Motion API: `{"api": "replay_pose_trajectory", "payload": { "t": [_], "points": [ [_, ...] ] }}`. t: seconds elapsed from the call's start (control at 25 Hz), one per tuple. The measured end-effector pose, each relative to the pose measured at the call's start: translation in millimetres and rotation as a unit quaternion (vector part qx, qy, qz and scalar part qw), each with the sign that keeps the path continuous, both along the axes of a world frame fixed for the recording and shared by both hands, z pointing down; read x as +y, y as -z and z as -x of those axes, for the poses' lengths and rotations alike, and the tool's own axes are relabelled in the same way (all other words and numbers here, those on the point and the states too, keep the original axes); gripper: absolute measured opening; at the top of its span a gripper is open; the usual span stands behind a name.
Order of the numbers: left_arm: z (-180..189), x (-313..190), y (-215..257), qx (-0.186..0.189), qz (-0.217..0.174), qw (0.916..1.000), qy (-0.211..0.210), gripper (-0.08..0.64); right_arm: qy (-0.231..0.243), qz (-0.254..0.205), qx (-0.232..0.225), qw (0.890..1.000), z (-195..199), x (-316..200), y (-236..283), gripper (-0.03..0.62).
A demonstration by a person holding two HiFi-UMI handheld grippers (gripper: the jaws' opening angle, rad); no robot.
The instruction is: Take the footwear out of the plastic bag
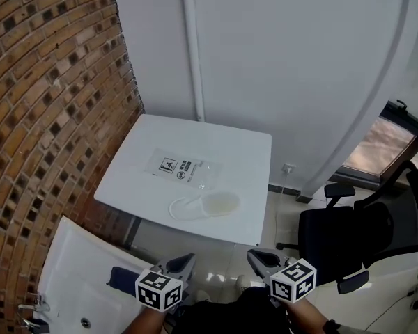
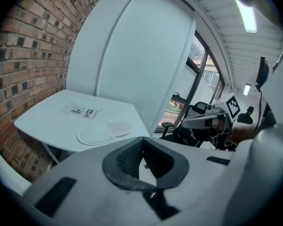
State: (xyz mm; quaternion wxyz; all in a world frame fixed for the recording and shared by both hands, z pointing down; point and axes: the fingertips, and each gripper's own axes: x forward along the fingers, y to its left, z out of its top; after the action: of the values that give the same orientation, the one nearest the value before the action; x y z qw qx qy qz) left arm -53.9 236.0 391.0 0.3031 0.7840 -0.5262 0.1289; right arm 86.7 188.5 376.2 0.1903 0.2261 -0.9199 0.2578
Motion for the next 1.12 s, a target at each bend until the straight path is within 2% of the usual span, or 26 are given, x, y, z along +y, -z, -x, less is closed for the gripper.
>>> {"api": "replay_pose_trajectory", "payload": {
  "t": [0.28, 0.48, 0.72, 1.12],
  "points": [
    [8.3, -2.6, 1.1, -0.002, -0.004, 0.9995, 0.03, 0.006, 0.018, 0.001, 0.02, 1.0, -4.0, -0.2, -4.4, 0.001],
    [-8.8, -9.2, 3.8, 0.012, -0.009, 0.9986, 0.05, 0.006, 0.047, -0.01, 0.029, 0.998, -10.0, -14.4, -1.7, 0.001],
    [-14.0, -12.6, 5.9, -0.006, -0.013, 0.997, 0.076, 0.006, 0.074, -0.008, 0.029, 0.997, -14.4, -24.5, -5.5, 0.0],
    [-15.5, -11.1, 7.9, -0.01, -0.004, 0.9973, 0.072, 0.006, 0.081, -0.011, 0.02, 0.996, -17.3, -17.0, -6.4, 0.0]
  ]
}}
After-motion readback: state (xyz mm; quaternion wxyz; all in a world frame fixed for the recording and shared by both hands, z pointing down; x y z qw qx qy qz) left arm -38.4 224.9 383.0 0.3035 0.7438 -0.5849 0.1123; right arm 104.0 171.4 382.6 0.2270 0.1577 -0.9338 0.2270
